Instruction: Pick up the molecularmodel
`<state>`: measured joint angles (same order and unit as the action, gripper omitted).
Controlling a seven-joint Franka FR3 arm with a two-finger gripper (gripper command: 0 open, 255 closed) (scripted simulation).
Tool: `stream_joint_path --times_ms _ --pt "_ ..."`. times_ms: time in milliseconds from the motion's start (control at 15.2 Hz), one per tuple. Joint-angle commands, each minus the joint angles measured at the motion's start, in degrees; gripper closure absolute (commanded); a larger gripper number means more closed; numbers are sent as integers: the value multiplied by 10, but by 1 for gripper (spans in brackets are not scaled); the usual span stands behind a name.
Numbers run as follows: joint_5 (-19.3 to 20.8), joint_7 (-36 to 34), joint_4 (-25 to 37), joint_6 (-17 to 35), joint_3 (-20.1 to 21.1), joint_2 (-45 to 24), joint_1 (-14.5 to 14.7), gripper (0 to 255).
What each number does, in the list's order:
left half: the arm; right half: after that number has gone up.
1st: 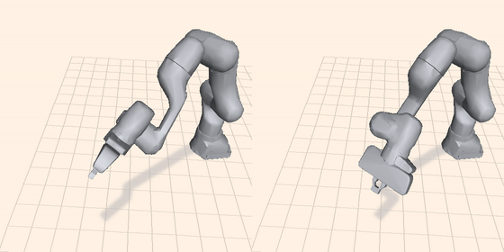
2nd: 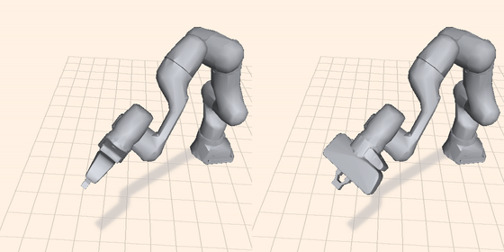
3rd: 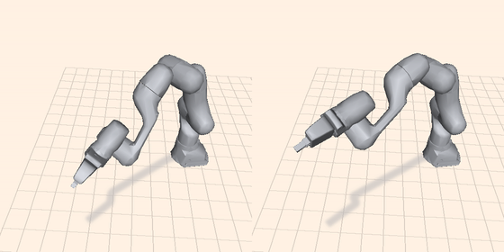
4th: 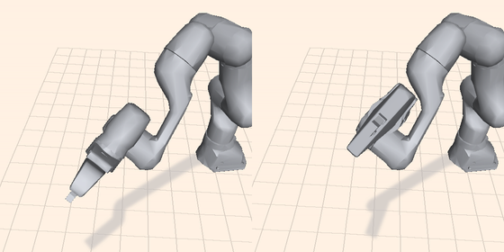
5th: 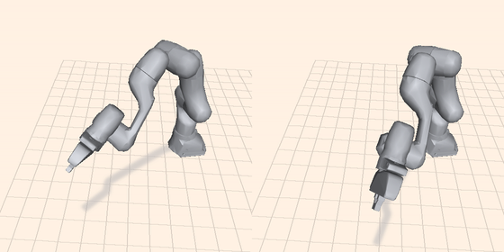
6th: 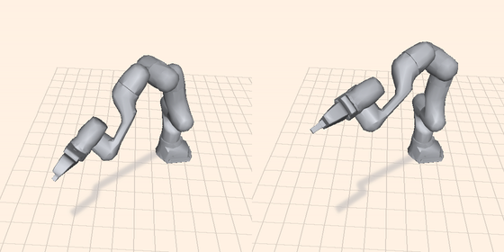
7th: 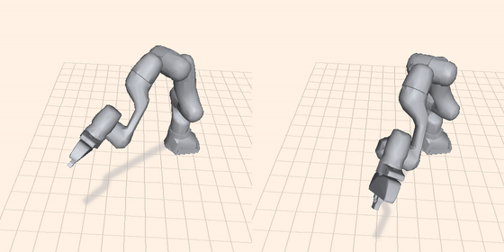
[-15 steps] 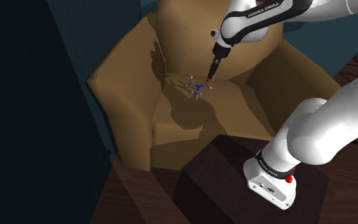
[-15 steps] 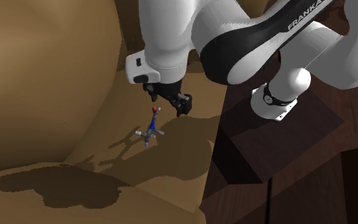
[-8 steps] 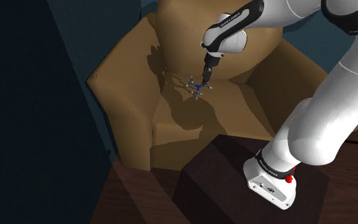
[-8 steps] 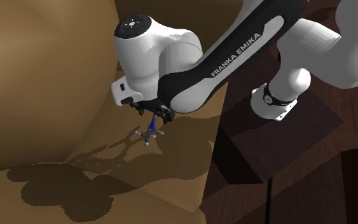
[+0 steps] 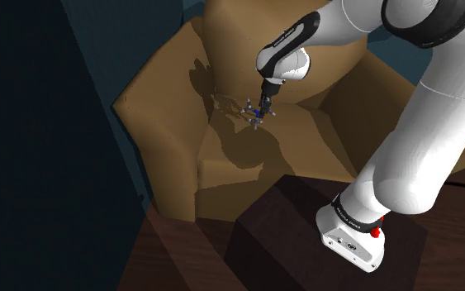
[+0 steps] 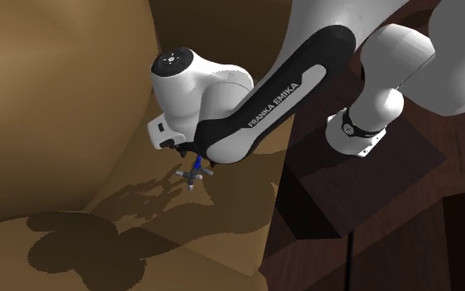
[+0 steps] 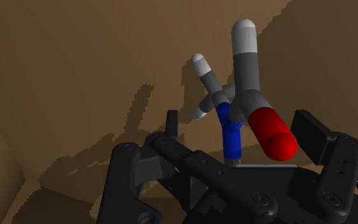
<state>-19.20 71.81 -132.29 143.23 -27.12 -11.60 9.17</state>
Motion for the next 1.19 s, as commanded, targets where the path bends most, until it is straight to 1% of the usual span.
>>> stream_joint_path --times_ms 0,66,132,726,1122 --pt "-10 8 0 8 4 -10 -3 0" --pt "-10 8 0 8 4 -10 -3 0" --pt "-10 8 -1 8 4 -9 -3 255" --pt "-10 8 0 8 4 -10 -3 255" --pt "32 -25 5 -29 -11 31 7 255"
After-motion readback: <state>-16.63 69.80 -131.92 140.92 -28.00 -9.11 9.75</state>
